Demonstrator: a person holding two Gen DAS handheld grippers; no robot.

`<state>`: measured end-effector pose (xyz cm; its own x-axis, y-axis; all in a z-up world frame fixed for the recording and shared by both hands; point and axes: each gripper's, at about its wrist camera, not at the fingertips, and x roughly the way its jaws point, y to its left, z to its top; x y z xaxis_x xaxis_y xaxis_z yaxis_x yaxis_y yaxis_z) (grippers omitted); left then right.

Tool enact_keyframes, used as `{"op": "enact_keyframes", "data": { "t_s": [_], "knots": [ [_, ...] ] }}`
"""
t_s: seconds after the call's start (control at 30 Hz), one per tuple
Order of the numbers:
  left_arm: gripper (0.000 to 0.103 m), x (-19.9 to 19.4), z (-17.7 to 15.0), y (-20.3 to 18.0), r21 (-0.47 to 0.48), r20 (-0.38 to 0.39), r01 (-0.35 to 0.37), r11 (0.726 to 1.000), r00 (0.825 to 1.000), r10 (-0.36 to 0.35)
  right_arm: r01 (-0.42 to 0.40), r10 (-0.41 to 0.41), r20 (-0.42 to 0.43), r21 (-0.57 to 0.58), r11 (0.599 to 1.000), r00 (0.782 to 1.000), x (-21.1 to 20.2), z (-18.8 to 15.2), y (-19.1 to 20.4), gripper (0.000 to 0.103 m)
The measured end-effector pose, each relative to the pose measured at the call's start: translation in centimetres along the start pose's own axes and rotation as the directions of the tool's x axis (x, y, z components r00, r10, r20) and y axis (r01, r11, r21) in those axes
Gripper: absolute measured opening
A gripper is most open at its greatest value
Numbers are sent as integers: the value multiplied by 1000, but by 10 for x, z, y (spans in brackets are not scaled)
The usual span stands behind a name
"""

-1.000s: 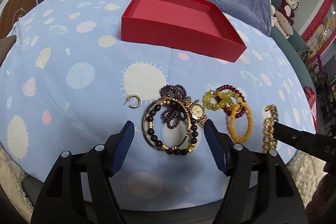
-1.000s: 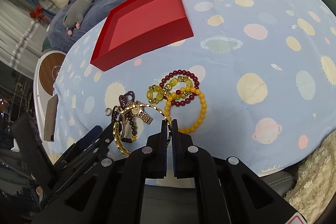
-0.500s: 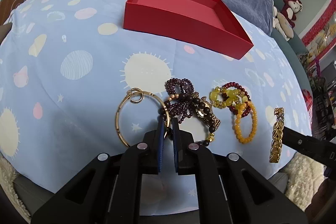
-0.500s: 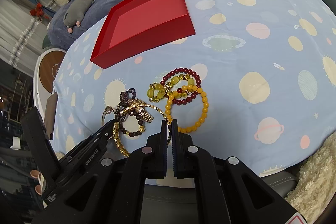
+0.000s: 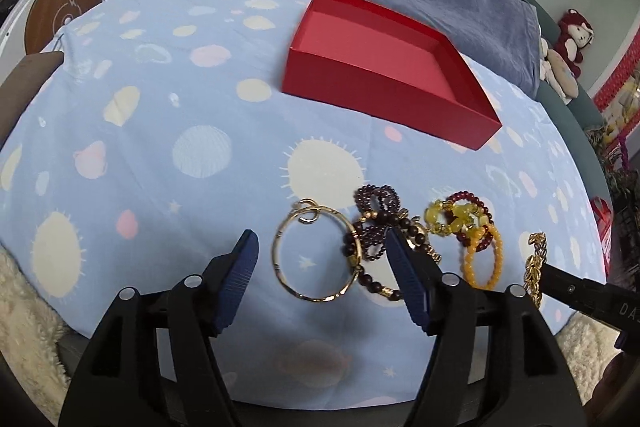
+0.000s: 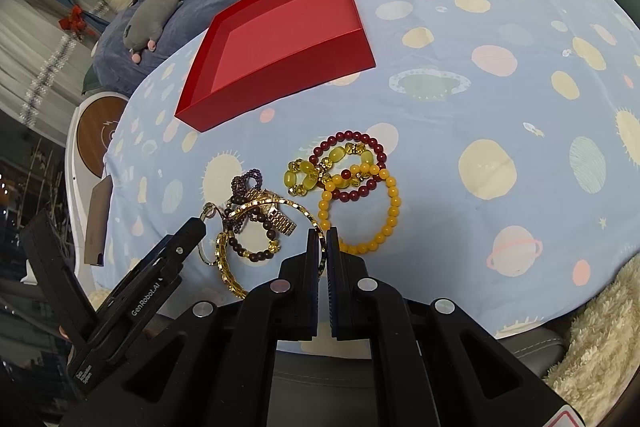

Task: Organize jewelry
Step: 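Position the open left tool around the thin gold bangle, then grasp the thin gold bangle with the left tool and lift it toward the red box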

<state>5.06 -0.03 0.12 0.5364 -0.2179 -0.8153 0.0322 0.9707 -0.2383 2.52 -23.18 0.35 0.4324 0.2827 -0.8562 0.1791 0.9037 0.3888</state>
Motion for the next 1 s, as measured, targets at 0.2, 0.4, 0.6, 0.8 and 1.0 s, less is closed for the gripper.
{"op": "enact_keyframes", "data": {
  "t_s": [0.2, 0.4, 0.6, 0.8, 1.0],
  "knots": [
    [63, 11, -12, -3, 81, -66, -19, 996, 998, 25, -5, 5, -7, -5, 1000, 1000, 1, -2, 3, 5],
    [61, 18, -24, -13, 203, -64, -71, 977, 994, 85, -6, 6, -15, -1, 1000, 1000, 3, -4, 3, 5],
    [49, 23, -10, -8, 148, -48, -66, 987, 996, 73, -2, 1, -17, -4, 1000, 1000, 4, -4, 4, 5],
    [49, 17, -4, -11, 127, -36, -37, 991, 998, 42, -3, 3, -14, -7, 1000, 1000, 4, -3, 4, 5],
    [48, -1, 9, -13, 104, -6, -5, 995, 1000, 6, -12, 12, 8, -19, 1000, 1000, -1, 5, 9, 5]
  ]
}}
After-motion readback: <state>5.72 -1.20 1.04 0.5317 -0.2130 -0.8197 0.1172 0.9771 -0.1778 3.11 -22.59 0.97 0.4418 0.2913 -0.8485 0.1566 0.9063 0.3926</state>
